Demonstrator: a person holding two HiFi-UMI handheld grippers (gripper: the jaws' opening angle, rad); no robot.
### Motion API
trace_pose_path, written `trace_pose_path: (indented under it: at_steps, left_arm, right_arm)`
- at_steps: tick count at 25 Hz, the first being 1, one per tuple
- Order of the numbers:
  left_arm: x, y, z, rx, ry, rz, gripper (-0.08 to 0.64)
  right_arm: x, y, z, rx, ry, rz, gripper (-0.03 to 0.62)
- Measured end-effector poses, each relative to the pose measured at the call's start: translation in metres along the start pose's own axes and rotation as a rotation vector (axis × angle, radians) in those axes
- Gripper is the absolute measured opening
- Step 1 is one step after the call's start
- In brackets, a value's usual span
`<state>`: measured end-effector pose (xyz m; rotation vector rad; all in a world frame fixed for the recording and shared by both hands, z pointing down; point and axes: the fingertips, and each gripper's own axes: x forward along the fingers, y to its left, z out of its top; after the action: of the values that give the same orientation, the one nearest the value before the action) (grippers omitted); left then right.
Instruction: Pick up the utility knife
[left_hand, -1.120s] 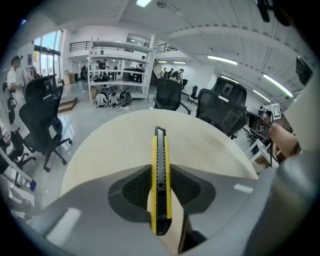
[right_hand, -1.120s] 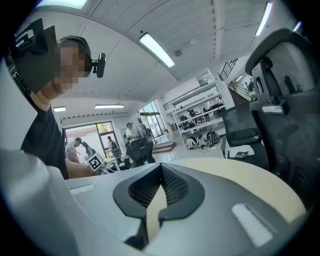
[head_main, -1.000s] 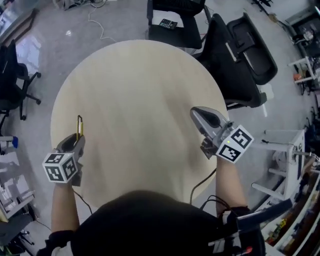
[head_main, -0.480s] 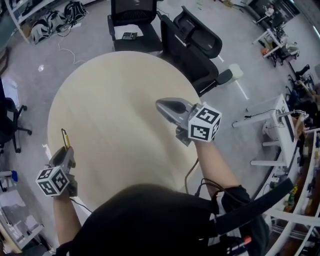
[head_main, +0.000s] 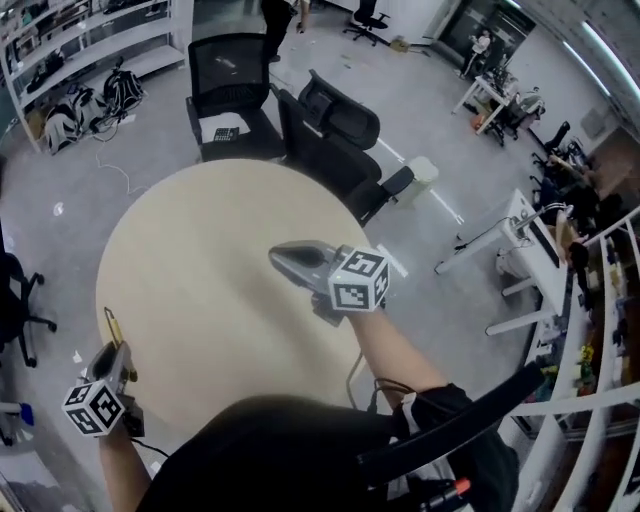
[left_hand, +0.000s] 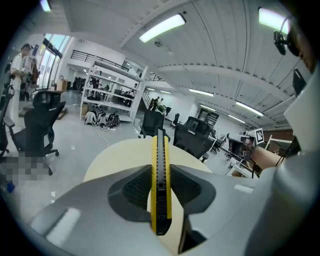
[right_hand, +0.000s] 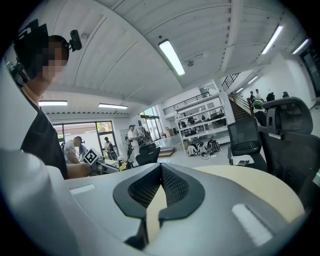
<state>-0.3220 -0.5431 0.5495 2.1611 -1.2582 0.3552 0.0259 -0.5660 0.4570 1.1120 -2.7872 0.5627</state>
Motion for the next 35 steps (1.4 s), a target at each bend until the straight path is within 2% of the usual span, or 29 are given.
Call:
trace_pose_path:
  at_steps: [6,11,19,28,31,35]
  left_arm:
    - [-0.043,-0.005,0.006,0.000,-0.036,-0.070,0.114]
    - [-0.058,-0.028,0.012,0.026,-0.056,-0.123,0.114]
    - [-0.056,-0.105,0.009,0.021,-0.121,-0.121,0.114]
    - [-0.047,-0.206,-0.025,-0.028,-0.160,-0.038,0.114]
    - [-0.050,-0.223,-0.029,-0.021,-0.167,-0.035,0.114]
    - [-0.065,-0.224,-0.012,0.008,-0.196,-0.031,0.114]
  right_arm:
    - [-0.012,0.055,0.004,-0.029,-0.006,-0.016,0.014]
    - [-0.045,0.075,0.011,-0.046,-0.031,-0.049,0.014]
    - [-0.115,0.052,0.020,-0.075,-0.057,-0.008,0.014]
    - [-0.183,0.019,0.015,-0.105,-0.036,0.139,0.014]
    - [-0.191,0.013,0.013,-0.096,-0.048,0.166,0.014]
    - [-0.193,0.022,0.019,-0.112,-0.073,0.169,0.014]
